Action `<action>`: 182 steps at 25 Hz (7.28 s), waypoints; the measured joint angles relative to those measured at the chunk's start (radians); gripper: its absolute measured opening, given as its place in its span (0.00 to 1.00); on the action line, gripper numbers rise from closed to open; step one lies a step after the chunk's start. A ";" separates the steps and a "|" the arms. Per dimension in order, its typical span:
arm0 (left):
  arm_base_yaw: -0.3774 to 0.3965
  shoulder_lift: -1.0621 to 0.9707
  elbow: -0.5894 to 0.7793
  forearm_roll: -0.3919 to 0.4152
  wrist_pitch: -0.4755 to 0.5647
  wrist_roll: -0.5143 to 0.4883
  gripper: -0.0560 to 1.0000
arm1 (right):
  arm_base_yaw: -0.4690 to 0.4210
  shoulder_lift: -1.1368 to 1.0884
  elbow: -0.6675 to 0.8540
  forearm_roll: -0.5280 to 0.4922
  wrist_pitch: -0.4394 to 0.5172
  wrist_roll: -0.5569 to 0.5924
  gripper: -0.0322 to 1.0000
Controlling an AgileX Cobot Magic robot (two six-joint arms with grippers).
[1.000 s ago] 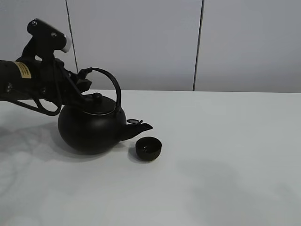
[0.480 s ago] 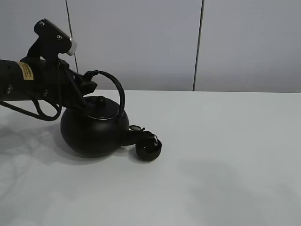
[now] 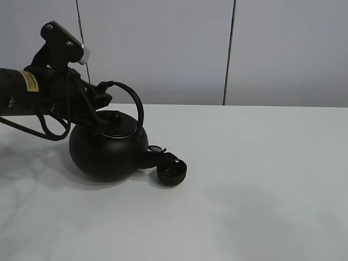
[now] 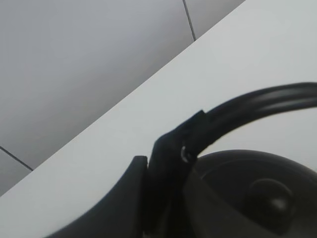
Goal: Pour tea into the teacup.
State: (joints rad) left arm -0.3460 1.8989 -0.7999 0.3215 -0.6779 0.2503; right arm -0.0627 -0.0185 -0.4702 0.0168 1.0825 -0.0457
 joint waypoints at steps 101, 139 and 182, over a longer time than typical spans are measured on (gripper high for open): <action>0.000 0.000 0.197 -0.285 -0.286 -0.182 0.16 | 0.000 0.000 0.000 0.000 0.000 0.000 0.65; 0.000 -0.018 0.370 -0.263 -0.466 -0.147 0.44 | 0.000 0.000 0.000 0.000 -0.001 0.000 0.65; 0.394 -0.614 -0.338 -0.261 1.154 -0.110 0.70 | 0.000 0.000 0.000 0.000 -0.001 0.000 0.65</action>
State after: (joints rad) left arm 0.0479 1.2846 -1.1375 0.0609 0.4762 0.1405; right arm -0.0627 -0.0185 -0.4702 0.0168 1.0815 -0.0457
